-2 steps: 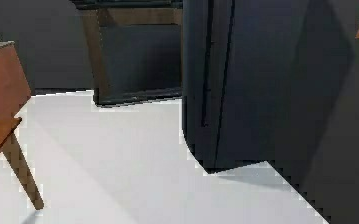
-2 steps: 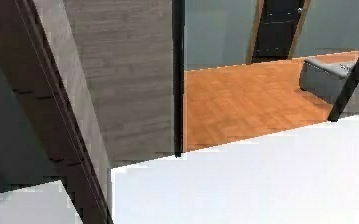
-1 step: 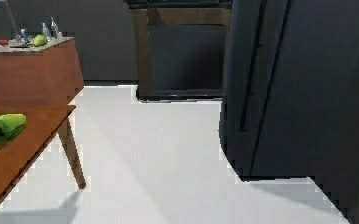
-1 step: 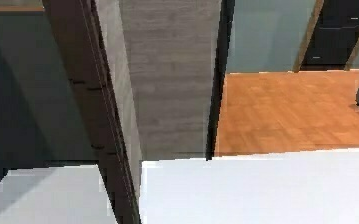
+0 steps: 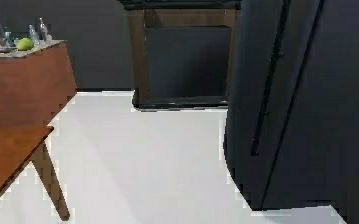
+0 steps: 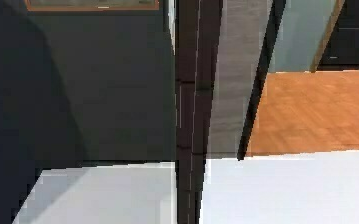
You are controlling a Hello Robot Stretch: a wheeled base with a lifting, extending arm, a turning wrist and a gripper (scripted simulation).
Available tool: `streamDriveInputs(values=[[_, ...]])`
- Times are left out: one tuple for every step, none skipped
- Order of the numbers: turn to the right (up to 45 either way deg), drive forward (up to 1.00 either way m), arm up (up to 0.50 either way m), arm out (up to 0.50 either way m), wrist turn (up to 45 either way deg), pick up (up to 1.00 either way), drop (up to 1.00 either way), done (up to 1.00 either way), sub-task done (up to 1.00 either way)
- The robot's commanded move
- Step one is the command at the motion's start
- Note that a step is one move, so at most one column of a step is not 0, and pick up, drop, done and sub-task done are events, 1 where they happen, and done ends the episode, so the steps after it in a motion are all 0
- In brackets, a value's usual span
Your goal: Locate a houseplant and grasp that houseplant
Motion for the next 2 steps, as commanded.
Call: streamDriveInputs(values=[[-36.0, 0.00, 0.00, 0.00, 0.0, 0.00, 0.00, 0.00, 0.00], [0.0, 0.15, 0.00, 0.00, 0.0, 0.00, 0.00, 0.00, 0.00]])
